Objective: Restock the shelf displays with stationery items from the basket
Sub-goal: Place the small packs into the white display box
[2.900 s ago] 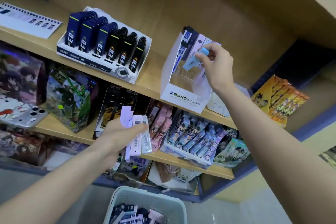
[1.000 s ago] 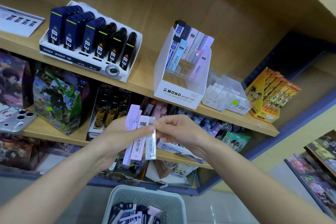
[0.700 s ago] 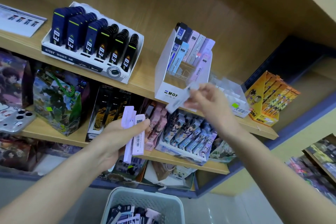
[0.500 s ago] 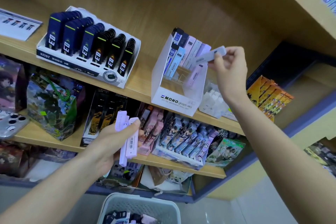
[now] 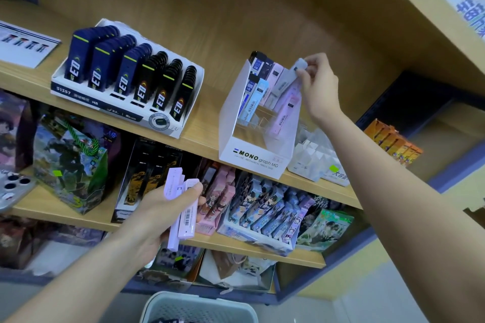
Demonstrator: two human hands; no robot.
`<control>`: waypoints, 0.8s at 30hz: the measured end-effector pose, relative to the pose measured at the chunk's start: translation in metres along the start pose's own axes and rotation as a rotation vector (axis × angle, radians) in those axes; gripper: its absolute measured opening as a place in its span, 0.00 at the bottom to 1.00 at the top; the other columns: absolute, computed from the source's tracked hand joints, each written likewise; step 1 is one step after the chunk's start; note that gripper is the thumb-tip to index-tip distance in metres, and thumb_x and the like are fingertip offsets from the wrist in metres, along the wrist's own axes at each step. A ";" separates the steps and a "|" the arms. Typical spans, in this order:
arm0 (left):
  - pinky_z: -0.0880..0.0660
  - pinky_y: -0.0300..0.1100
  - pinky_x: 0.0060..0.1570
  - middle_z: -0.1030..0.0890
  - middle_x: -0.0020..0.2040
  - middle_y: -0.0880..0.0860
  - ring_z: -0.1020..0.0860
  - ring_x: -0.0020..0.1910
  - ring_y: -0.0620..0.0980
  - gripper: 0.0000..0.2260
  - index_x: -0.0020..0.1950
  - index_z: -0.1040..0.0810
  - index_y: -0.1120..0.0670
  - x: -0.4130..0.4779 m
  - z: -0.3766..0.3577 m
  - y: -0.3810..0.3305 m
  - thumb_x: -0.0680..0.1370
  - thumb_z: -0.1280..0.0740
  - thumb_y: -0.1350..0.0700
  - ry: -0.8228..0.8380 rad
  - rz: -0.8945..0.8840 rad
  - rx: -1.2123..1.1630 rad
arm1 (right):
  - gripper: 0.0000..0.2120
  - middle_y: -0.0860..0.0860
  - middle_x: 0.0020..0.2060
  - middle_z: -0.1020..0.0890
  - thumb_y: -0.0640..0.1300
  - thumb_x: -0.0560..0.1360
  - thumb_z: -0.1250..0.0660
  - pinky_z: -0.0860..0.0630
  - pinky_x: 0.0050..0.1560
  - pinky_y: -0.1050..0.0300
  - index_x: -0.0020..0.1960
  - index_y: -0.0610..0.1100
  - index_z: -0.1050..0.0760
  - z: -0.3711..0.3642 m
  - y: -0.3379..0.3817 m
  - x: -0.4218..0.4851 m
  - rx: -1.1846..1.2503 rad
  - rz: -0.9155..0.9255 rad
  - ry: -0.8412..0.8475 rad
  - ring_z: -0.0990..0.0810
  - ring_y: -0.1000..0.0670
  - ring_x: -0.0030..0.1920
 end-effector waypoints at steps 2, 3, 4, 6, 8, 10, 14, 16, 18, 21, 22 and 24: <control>0.25 0.45 0.38 0.18 0.52 0.61 0.22 0.40 0.55 0.08 0.51 0.21 0.54 0.000 -0.001 0.000 0.75 0.31 0.52 0.000 -0.005 0.013 | 0.07 0.47 0.49 0.23 0.39 0.80 0.40 0.25 0.45 0.60 0.57 0.42 0.29 -0.002 -0.002 0.005 -0.060 0.006 0.040 0.24 0.50 0.50; 0.25 0.45 0.37 0.18 0.51 0.62 0.22 0.39 0.55 0.07 0.50 0.21 0.54 0.000 -0.002 0.000 0.75 0.31 0.53 0.004 -0.006 0.012 | 0.08 0.47 0.50 0.22 0.39 0.79 0.39 0.25 0.45 0.61 0.57 0.42 0.27 -0.003 -0.002 0.007 -0.080 0.014 0.036 0.24 0.50 0.51; 0.26 0.45 0.36 0.18 0.50 0.61 0.22 0.38 0.55 0.07 0.50 0.21 0.54 0.000 -0.003 0.000 0.75 0.31 0.53 0.006 -0.005 0.011 | 0.08 0.47 0.50 0.22 0.40 0.78 0.38 0.24 0.47 0.59 0.57 0.42 0.26 -0.004 -0.003 0.009 -0.096 0.020 0.015 0.24 0.50 0.51; 0.26 0.45 0.35 0.17 0.47 0.59 0.22 0.37 0.54 0.07 0.51 0.21 0.55 0.000 -0.004 0.000 0.75 0.31 0.53 -0.001 -0.004 0.008 | 0.09 0.48 0.47 0.21 0.40 0.77 0.36 0.24 0.46 0.61 0.57 0.41 0.24 -0.004 -0.003 0.014 -0.109 0.017 -0.020 0.24 0.52 0.46; 0.26 0.45 0.36 0.17 0.47 0.59 0.22 0.39 0.55 0.07 0.50 0.21 0.55 0.001 -0.003 0.000 0.75 0.31 0.53 -0.010 -0.003 0.007 | 0.10 0.49 0.46 0.22 0.40 0.78 0.36 0.28 0.41 0.67 0.58 0.40 0.24 -0.005 -0.004 0.016 -0.113 -0.013 -0.012 0.25 0.55 0.42; 0.26 0.45 0.37 0.17 0.50 0.61 0.22 0.40 0.56 0.08 0.50 0.20 0.55 0.002 -0.002 0.001 0.75 0.31 0.52 -0.013 0.006 -0.001 | 0.10 0.45 0.48 0.21 0.41 0.79 0.38 0.29 0.47 0.61 0.57 0.40 0.24 -0.005 -0.007 0.020 -0.137 -0.022 0.000 0.25 0.50 0.46; 0.25 0.43 0.32 0.17 0.49 0.60 0.20 0.34 0.52 0.08 0.51 0.21 0.55 0.004 -0.001 0.002 0.75 0.30 0.53 -0.019 0.018 -0.011 | 0.11 0.42 0.47 0.24 0.42 0.79 0.41 0.36 0.46 0.59 0.54 0.38 0.22 -0.003 -0.015 0.032 -0.234 0.009 0.073 0.31 0.46 0.45; 0.24 0.42 0.31 0.16 0.48 0.59 0.20 0.32 0.50 0.08 0.51 0.21 0.55 0.005 -0.001 0.002 0.75 0.30 0.53 -0.021 0.011 -0.012 | 0.12 0.45 0.44 0.27 0.42 0.78 0.40 0.39 0.45 0.60 0.53 0.38 0.21 -0.001 -0.017 0.035 -0.284 0.017 0.125 0.34 0.47 0.43; 0.24 0.42 0.30 0.16 0.46 0.58 0.20 0.33 0.50 0.08 0.51 0.20 0.55 0.005 0.000 0.002 0.75 0.30 0.53 -0.023 0.005 -0.011 | 0.11 0.45 0.45 0.24 0.43 0.78 0.38 0.37 0.45 0.61 0.52 0.39 0.20 -0.002 -0.018 0.034 -0.298 0.021 0.164 0.31 0.46 0.42; 0.25 0.43 0.33 0.16 0.46 0.58 0.20 0.35 0.53 0.09 0.52 0.20 0.56 0.005 -0.001 0.002 0.75 0.30 0.54 -0.016 0.008 -0.013 | 0.08 0.43 0.50 0.20 0.44 0.76 0.35 0.33 0.45 0.61 0.51 0.43 0.19 -0.005 -0.016 0.029 -0.270 0.009 0.133 0.24 0.49 0.45; 0.25 0.44 0.34 0.16 0.47 0.59 0.20 0.36 0.53 0.09 0.52 0.20 0.56 0.005 -0.002 0.001 0.75 0.30 0.53 -0.013 0.011 -0.011 | 0.08 0.43 0.50 0.20 0.44 0.76 0.34 0.32 0.45 0.62 0.51 0.43 0.19 -0.005 -0.015 0.027 -0.264 0.006 0.106 0.24 0.51 0.45; 0.25 0.44 0.34 0.17 0.49 0.61 0.21 0.36 0.53 0.09 0.51 0.21 0.56 0.005 -0.003 0.002 0.75 0.30 0.53 -0.011 0.019 0.001 | 0.07 0.45 0.48 0.20 0.45 0.74 0.31 0.32 0.43 0.63 0.51 0.44 0.20 -0.004 -0.014 0.025 -0.253 0.003 0.060 0.25 0.53 0.43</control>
Point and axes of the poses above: each hand's wrist, its own x-axis towards the middle knuckle, its own z-axis out of the back of the hand, y = z × x, the point moved 1 cm from there along x, towards the middle knuckle
